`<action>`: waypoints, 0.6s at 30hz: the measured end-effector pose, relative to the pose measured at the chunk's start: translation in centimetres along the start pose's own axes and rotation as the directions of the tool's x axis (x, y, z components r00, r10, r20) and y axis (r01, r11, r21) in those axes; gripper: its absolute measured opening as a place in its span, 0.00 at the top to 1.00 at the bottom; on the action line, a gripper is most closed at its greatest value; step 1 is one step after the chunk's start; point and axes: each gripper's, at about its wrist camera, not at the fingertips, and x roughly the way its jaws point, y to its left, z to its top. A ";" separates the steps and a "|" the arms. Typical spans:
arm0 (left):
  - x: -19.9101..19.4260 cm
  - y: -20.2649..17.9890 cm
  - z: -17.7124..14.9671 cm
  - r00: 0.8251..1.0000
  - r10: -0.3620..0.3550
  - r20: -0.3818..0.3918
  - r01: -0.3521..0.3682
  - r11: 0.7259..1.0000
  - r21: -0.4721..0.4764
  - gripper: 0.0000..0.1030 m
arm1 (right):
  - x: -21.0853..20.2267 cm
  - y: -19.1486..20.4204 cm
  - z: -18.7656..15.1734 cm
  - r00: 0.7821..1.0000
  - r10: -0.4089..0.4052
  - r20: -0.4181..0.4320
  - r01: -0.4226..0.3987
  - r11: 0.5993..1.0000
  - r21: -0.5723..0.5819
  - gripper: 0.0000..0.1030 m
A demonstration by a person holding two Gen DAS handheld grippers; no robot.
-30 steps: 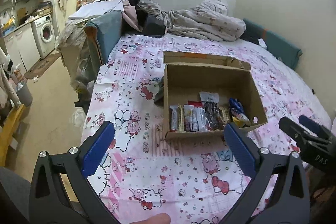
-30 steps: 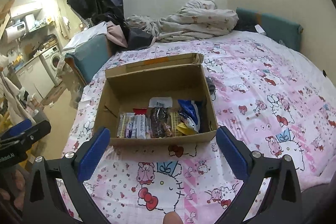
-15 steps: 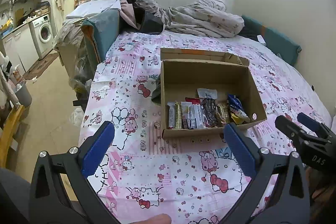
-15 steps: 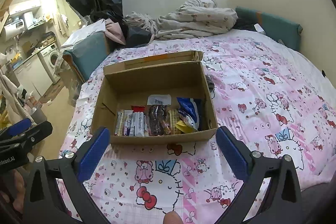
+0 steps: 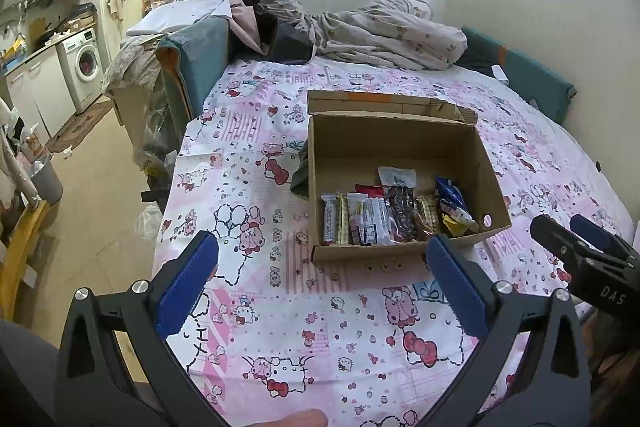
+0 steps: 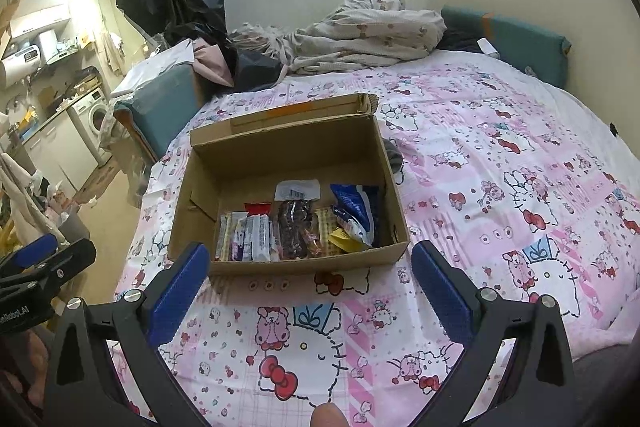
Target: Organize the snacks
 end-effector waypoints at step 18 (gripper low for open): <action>0.3 0.2 0.0 1.000 0.001 -0.015 -0.001 1.000 -0.008 0.00 | -0.2 0.6 0.0 1.000 -0.005 0.014 0.005 0.999 -0.033 0.00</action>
